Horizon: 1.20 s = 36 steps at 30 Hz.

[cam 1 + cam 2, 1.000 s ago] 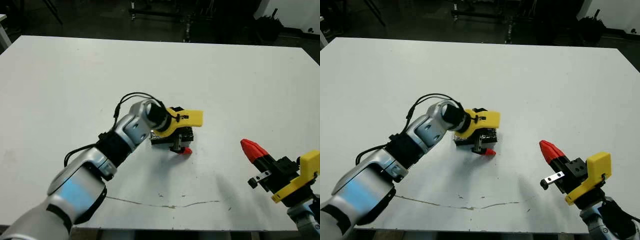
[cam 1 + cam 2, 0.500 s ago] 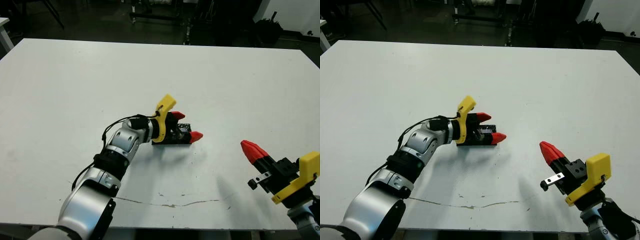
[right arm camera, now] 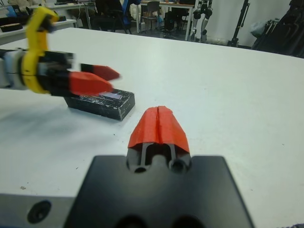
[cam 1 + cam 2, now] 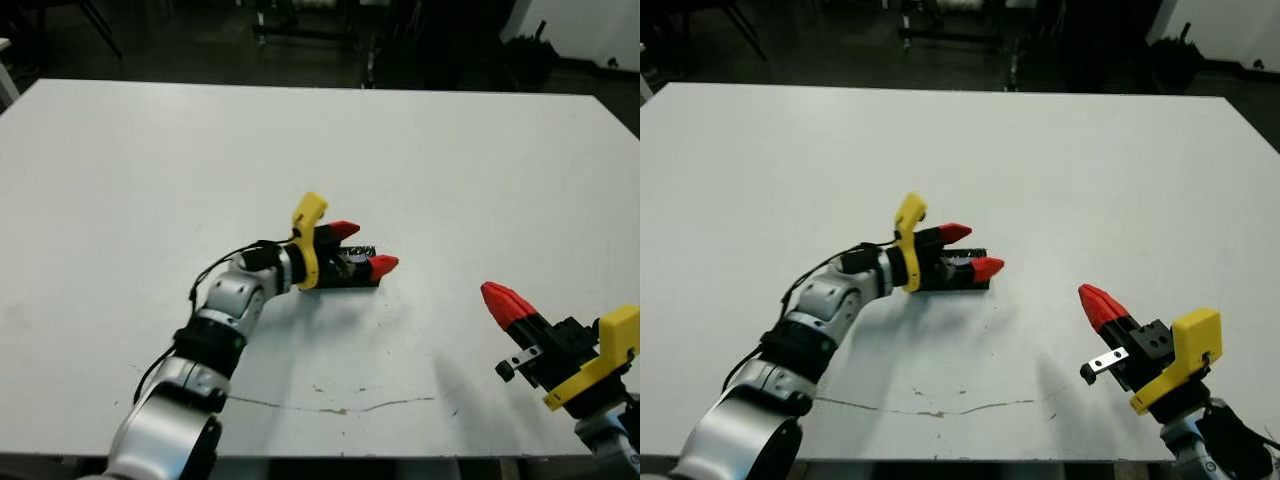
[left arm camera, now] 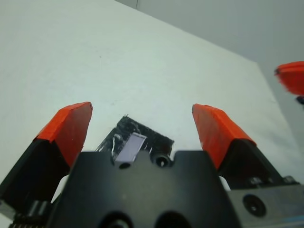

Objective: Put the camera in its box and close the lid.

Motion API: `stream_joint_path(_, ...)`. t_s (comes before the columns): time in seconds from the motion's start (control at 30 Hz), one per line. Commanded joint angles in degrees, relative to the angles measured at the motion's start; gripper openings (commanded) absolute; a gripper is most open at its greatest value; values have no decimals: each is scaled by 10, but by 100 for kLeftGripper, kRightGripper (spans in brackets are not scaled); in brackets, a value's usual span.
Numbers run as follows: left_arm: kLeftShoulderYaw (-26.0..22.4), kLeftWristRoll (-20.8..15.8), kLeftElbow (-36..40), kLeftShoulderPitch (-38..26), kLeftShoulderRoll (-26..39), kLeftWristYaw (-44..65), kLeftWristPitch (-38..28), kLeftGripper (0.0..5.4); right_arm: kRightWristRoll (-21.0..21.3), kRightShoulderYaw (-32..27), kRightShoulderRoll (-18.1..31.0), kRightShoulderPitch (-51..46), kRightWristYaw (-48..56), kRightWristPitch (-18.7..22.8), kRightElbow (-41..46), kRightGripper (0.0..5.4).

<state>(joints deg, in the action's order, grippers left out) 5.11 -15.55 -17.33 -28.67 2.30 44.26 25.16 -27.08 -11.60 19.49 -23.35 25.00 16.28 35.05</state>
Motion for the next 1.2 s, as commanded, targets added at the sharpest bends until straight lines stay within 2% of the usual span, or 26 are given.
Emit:
stream_joint_path(0.03, -42, -16, 145, 24, 58, -36, 42, 538, 4, -3, -15, 0, -18, -12, 3, 0)
stream_joint_path(0.2, -107, -50, 281, 57, 92, -95, 55, 538, -6, -17, -41, 10, -69, 6, 14, 0)
stream_joint_path(0.4, -158, -60, 362, 88, 110, -170, 50, 476, -10, -35, -58, 35, -148, 42, 39, 0)
stream_joint_path(0.53, -158, -51, 363, 124, 119, -176, 5, 417, -3, -38, -54, 63, -177, 57, 44, 0)
stream_joint_path(0.67, -152, -38, 356, 167, 118, -175, -53, 359, 26, -38, -50, 92, -209, 68, 51, 0)
stream_joint_path(0.8, -146, -25, 355, 212, 113, -182, -100, 301, 49, -26, -74, 118, -233, 52, 45, 0)
stream_joint_path(0.9, -141, -17, 345, 233, 102, -193, -137, 258, 89, -1, -72, 117, -234, 44, 42, 0)
stream_joint_path(1.1, -132, -10, 346, 251, 84, -234, -153, 172, 148, 50, -98, 101, -239, 17, 33, 0)
stream_joint_path(1.2, -126, 7, 344, 259, 81, -247, -180, 130, 176, 69, -116, 95, -253, 8, 28, 0)
